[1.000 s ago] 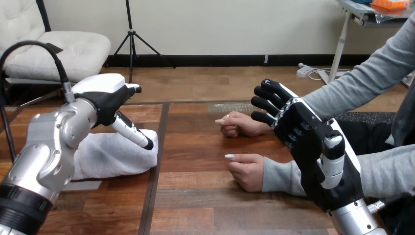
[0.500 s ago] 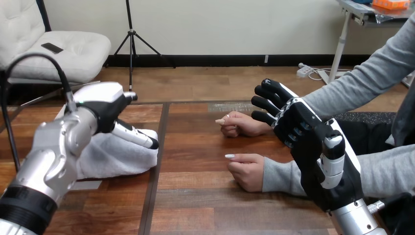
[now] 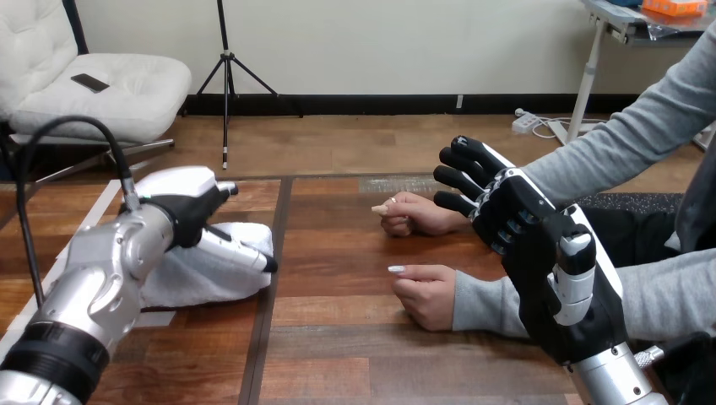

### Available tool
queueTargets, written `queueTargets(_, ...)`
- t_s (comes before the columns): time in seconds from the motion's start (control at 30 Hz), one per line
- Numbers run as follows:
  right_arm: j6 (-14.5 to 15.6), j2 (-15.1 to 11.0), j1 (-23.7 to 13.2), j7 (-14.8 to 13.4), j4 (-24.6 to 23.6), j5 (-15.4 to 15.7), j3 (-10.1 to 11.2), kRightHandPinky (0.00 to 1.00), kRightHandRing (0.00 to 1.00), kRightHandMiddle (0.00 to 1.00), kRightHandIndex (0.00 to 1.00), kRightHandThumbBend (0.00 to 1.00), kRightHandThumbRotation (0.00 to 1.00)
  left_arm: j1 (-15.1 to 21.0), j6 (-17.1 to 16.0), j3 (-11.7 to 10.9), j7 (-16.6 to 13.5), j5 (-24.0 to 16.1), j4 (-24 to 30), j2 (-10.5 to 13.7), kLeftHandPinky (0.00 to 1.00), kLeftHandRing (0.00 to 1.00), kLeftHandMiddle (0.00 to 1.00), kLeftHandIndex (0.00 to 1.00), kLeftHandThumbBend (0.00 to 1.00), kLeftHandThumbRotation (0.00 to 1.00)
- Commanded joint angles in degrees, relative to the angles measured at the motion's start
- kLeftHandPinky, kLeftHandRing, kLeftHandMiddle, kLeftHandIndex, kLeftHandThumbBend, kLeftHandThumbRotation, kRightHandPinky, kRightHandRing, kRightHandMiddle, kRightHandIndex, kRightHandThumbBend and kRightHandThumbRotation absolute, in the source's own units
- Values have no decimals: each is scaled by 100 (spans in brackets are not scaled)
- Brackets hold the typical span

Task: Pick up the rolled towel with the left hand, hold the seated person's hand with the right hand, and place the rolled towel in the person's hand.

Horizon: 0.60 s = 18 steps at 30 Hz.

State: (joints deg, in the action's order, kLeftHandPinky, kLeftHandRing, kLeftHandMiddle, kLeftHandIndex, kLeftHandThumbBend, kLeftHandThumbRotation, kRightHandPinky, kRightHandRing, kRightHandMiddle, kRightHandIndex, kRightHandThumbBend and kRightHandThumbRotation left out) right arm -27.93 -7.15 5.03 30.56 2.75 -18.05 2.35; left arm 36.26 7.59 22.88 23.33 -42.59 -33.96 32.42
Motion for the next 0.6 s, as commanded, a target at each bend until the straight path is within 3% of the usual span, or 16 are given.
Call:
queueTargets(0.0, -70, -51, -291, 9, -155, -80, 48, 85, 89, 90, 88, 100, 100, 607, -83, 43, -124, -24, -295, -73, 100, 99, 100, 98, 100, 61)
queueTargets(0.57, -105, -47, -282, 6, -158, -73, 56, 85, 89, 90, 88, 100, 100, 935, -117, 323, 25, -121, -1062, -245, 100, 100, 100, 100, 100, 62)
